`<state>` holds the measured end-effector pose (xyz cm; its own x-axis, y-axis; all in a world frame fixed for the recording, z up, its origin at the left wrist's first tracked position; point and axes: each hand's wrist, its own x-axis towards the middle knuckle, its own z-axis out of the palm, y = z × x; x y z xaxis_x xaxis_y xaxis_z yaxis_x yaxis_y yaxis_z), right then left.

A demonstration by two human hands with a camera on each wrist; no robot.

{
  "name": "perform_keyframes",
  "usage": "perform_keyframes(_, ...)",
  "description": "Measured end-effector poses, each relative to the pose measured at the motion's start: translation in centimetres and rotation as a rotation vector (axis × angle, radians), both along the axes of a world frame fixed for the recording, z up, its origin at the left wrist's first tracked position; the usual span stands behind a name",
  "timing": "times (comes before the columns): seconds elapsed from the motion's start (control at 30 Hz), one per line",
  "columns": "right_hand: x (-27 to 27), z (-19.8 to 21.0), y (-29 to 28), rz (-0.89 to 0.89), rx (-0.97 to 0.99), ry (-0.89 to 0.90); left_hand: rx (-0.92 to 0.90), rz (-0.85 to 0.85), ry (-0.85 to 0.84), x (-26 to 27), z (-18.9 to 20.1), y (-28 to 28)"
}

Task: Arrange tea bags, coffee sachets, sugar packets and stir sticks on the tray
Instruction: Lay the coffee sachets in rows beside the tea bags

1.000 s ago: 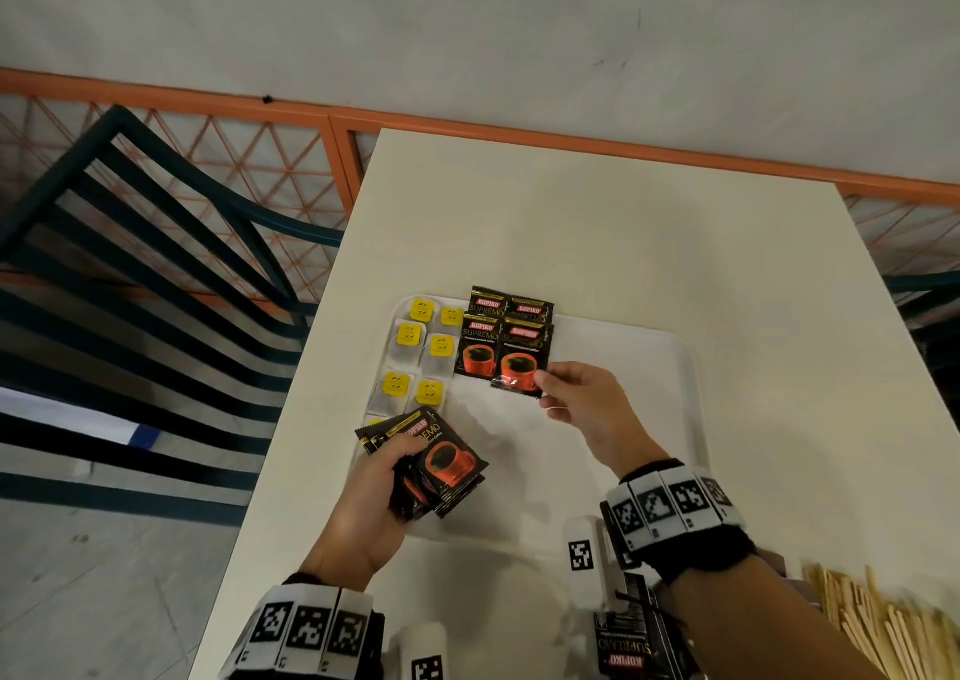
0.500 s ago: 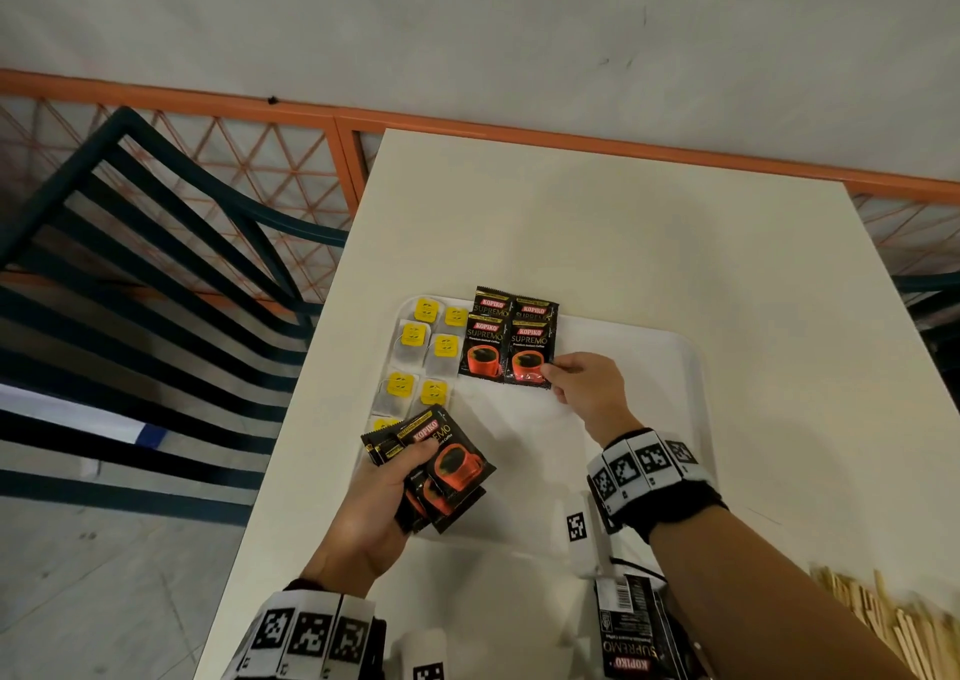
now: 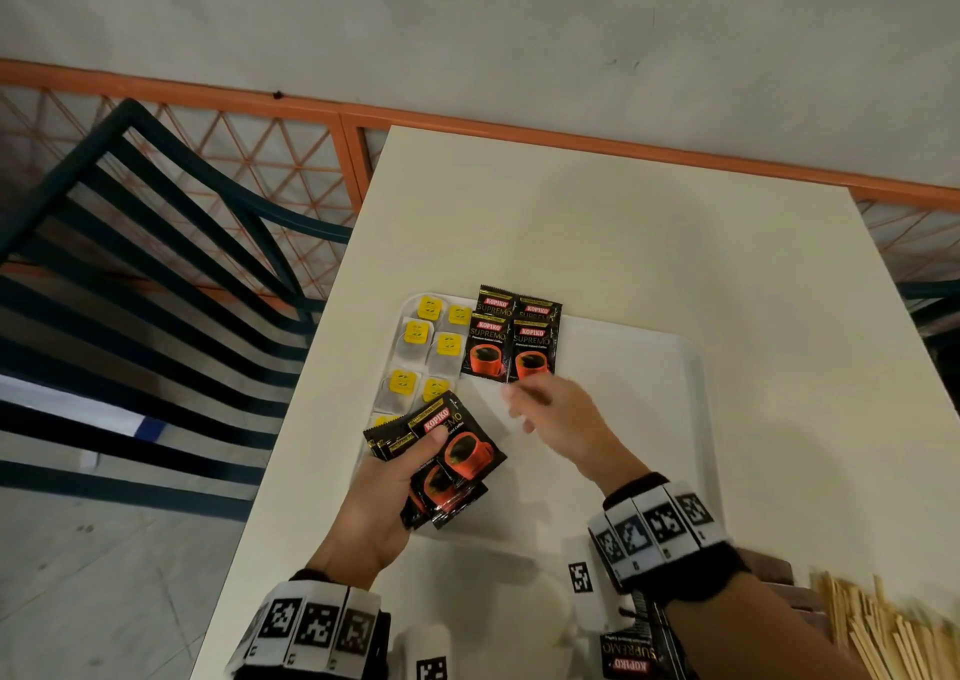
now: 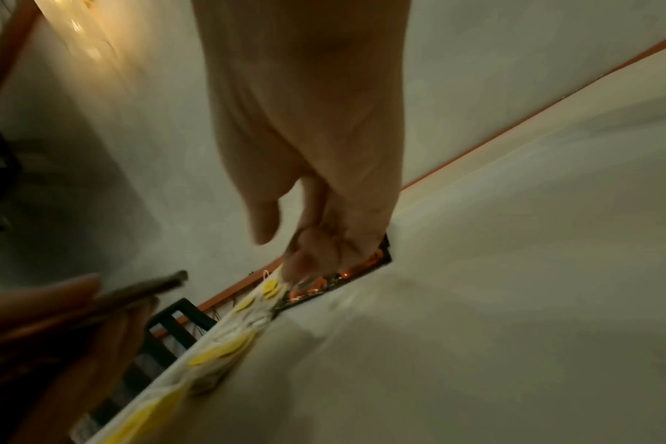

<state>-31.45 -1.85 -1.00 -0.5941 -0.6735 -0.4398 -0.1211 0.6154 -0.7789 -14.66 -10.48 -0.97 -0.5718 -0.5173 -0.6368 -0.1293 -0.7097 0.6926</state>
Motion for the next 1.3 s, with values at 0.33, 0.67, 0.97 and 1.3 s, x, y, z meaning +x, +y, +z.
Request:
perform_keyframes(0.33,2.3,-0.3,0.6,0.014,-0.098,-0.436,0.056,0.044,0.039,0.9,-0.4,-0.4)
perform_keyframes(0.67,1.4,-1.8,-1.2,-0.581,-0.253,-0.545,0.036,0.126,0.003,1.7,-1.0,-1.0)
perform_keyframes(0.97,1.6,-2.9,-3.4,-0.617,-0.148,-0.238,0.021,0.115,0.005,1.8,-0.5,-0.6)
perform_keyframes(1.3,2.1,-4.0,-3.4,-0.496,-0.058,0.058,0.045,0.152,0.013,1.6,-0.5,-0.5)
